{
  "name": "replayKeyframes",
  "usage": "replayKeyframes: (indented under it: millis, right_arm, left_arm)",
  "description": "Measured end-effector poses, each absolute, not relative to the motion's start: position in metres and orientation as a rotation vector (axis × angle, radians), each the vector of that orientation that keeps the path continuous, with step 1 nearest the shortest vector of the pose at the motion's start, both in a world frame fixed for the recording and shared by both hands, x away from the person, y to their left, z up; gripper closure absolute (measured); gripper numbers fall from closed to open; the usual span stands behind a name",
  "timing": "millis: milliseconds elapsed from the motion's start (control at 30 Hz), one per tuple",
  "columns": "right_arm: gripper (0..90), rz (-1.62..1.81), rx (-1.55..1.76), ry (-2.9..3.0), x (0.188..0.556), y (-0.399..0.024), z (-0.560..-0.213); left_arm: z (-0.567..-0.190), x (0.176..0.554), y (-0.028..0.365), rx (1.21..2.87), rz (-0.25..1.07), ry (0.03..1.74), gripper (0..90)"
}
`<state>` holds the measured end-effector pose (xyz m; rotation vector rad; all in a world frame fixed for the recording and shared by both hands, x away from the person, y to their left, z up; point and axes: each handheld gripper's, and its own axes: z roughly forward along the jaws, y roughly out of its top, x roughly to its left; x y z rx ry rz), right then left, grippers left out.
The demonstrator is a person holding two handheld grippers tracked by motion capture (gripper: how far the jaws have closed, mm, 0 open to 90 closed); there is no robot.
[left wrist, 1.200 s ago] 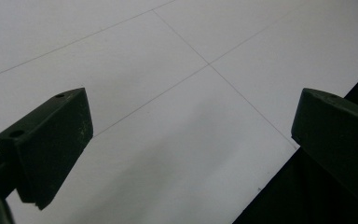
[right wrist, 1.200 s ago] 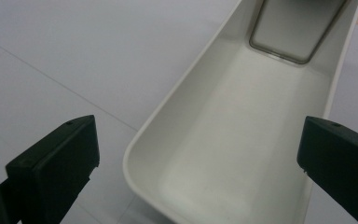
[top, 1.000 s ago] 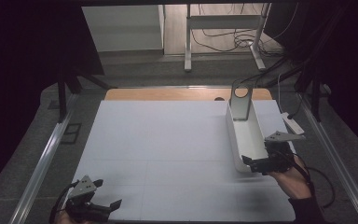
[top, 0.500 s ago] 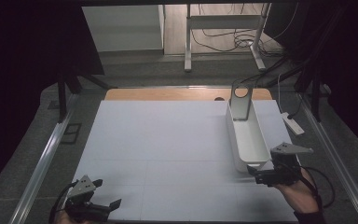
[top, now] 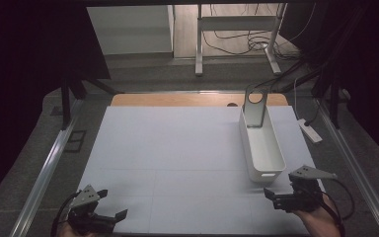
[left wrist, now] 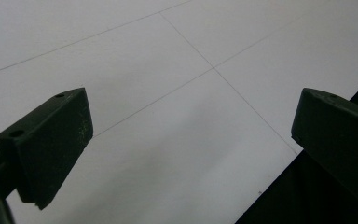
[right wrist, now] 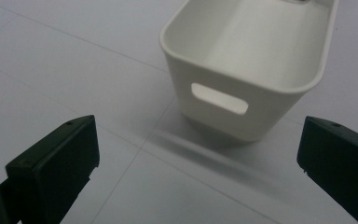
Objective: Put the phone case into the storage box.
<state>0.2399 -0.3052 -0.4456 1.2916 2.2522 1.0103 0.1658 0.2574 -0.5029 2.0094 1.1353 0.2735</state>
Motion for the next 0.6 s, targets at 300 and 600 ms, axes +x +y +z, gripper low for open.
replayKeyframes:
  millis: [300,600]
  right_arm:
    - [0.0,0.989,1.276,2.295,0.222,-0.305,-0.456]
    - [0.0,0.927,1.266,2.336,0.211,-0.305,-0.468]
  left_arm:
    - [-0.503,0.166,0.258,2.003,0.276,1.145,0.0]
    - [-0.503,0.166,0.259,2.001,0.274,1.143,0.0]
